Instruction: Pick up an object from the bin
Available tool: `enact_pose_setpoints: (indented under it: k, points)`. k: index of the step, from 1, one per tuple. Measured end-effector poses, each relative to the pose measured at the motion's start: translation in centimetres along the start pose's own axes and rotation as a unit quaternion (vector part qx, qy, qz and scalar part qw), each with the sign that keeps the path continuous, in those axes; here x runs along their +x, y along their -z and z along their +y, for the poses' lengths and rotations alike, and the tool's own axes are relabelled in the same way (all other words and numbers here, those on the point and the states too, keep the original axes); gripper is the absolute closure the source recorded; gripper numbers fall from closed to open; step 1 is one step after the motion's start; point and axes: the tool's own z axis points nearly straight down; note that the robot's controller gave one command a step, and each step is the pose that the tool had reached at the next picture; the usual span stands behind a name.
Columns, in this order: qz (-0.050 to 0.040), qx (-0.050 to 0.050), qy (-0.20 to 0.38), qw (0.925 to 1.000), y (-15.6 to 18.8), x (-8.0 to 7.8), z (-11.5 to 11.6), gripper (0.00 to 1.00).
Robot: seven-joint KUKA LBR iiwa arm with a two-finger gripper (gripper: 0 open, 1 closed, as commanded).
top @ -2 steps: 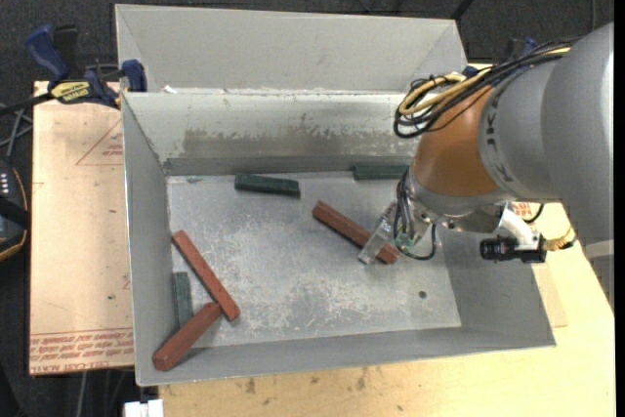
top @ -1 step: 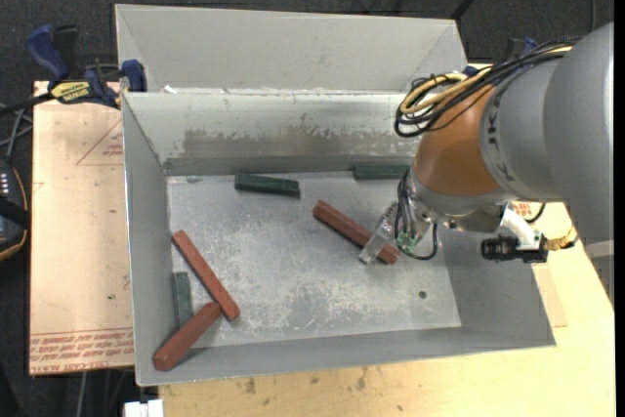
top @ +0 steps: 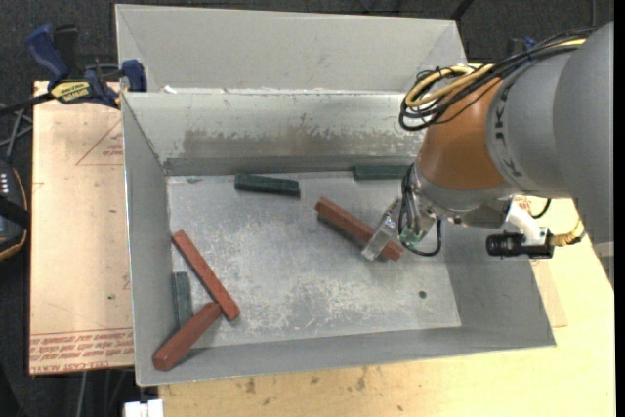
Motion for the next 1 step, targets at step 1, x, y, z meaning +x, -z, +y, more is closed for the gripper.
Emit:
enact_pose_setpoints:
  k: [1]
  points:
    - [-0.002,-0.002,0.0,1.0,1.43,-0.13,0.11,1.0]
